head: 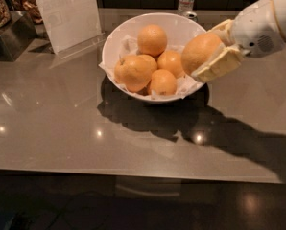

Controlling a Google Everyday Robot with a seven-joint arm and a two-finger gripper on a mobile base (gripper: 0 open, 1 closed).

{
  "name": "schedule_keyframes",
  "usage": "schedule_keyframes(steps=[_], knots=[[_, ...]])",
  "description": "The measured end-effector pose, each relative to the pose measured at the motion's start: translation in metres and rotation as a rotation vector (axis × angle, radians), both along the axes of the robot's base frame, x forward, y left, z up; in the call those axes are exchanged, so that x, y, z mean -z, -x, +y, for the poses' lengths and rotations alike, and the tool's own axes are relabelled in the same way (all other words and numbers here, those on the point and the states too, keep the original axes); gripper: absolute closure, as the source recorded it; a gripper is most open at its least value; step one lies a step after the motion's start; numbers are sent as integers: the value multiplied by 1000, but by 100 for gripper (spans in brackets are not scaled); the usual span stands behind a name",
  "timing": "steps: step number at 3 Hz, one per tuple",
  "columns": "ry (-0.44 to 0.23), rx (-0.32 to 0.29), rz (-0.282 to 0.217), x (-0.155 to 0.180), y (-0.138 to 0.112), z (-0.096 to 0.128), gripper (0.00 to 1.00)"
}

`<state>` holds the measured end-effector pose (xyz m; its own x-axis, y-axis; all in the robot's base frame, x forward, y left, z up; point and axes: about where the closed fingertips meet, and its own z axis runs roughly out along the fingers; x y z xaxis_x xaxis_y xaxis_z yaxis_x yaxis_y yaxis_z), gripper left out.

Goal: Pick orange from white bowl

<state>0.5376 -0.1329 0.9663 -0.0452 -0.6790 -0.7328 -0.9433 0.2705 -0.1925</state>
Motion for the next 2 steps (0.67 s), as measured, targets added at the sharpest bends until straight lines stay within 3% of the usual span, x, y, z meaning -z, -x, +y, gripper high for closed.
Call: schedule_keyframes(steps=[1, 2], knots=[[-80, 1, -57, -12, 28, -4, 100], [-110, 2, -100, -22, 49, -4, 100]])
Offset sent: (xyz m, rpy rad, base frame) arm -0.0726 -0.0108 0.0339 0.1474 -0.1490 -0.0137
